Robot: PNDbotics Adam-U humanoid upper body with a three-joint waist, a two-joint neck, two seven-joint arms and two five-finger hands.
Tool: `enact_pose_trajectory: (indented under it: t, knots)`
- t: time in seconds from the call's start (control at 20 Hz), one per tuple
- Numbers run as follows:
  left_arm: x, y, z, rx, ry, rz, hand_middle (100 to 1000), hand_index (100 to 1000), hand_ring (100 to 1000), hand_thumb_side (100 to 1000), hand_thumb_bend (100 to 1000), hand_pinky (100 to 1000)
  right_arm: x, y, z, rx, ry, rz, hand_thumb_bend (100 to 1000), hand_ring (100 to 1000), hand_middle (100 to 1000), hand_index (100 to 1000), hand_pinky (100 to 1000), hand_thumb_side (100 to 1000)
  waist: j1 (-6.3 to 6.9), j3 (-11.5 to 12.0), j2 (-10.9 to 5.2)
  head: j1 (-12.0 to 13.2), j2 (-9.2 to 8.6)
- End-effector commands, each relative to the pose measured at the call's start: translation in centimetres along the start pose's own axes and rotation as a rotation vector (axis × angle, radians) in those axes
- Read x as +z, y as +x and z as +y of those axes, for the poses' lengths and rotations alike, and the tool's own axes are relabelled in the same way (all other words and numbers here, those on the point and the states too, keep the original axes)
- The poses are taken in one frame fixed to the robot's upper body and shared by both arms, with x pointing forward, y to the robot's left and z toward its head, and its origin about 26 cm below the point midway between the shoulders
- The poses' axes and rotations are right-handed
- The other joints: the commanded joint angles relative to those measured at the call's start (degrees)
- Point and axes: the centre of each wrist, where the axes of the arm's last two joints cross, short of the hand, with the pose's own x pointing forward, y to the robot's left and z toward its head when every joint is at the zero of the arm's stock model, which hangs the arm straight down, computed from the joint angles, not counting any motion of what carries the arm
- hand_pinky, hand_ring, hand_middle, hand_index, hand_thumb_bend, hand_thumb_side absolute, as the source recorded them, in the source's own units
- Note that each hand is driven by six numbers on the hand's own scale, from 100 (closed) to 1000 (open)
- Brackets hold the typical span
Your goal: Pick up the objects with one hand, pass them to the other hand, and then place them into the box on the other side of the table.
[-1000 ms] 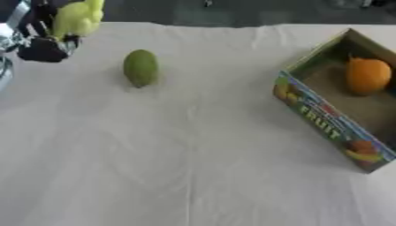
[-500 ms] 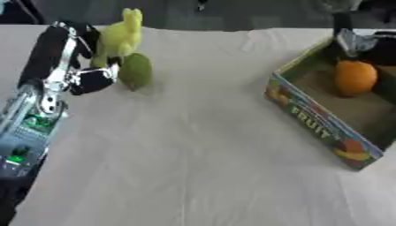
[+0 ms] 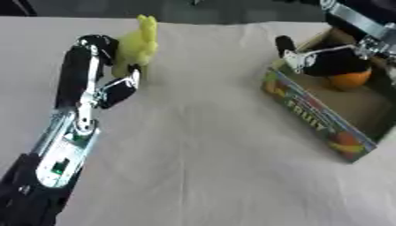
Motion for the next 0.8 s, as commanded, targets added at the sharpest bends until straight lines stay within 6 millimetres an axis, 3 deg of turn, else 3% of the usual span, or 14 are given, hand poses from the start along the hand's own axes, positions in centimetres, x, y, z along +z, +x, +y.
enact_pose_trajectory:
  t: [0.05, 0.35, 0.45, 0.5, 0.55, 0.6, 0.8]
  knots:
    - [0.0, 0.8, -0.3, 0.004, 0.02, -0.04, 461, 482, 475, 100, 100, 356, -0.6, 0.6, -0.2, 0.029, 0.016, 0.014, 100, 932, 957, 936, 949, 262, -0.05, 0.19, -1.71, -0.52, 0.6]
    - [0.4, 1.8, -1.5, 0.037, 0.003, -0.082, 459, 479, 472, 100, 100, 350, -2.8, 0.2, 1.1, 0.056, 0.05, 0.028, 100, 934, 952, 930, 946, 278, -0.24, 0.99, -1.73, -1.27, 0.86]
    - [0.4, 2.1, -1.8, 0.07, -0.029, -0.122, 461, 480, 473, 100, 100, 348, -3.2, 0.7, 1.2, 0.09, 0.037, -0.031, 100, 929, 934, 907, 939, 305, -0.36, 1.11, -1.76, -1.35, 0.99]
    - [0.4, 2.1, -1.9, 0.09, -0.052, -0.147, 459, 481, 474, 100, 100, 349, -3.2, 1.1, 1.1, 0.113, 0.024, -0.072, 100, 925, 914, 882, 934, 394, -0.39, 1.16, -1.79, -1.32, 1.04]
    - [0.4, 2.1, -1.9, 0.113, -0.079, -0.173, 462, 481, 474, 100, 100, 349, -3.2, 1.5, 1.0, 0.141, 0.009, -0.118, 100, 925, 910, 880, 933, 346, -0.4, 1.21, -1.81, -1.26, 1.06]
    - [0.3, 2.0, -1.9, 0.132, -0.103, -0.195, 463, 481, 474, 100, 100, 350, -3.2, 1.8, 0.9, 0.169, -0.004, -0.163, 100, 923, 890, 861, 929, 384, -0.43, 1.25, -1.85, -1.22, 1.11]
    - [-0.1, 1.7, -1.4, 0.178, -0.156, -0.259, 464, 484, 476, 100, 100, 355, -3.2, 2.6, 0.5, 0.244, -0.037, -0.325, 100, 921, 880, 850, 926, 399, -0.52, 1.45, -1.94, -1.27, 1.23]
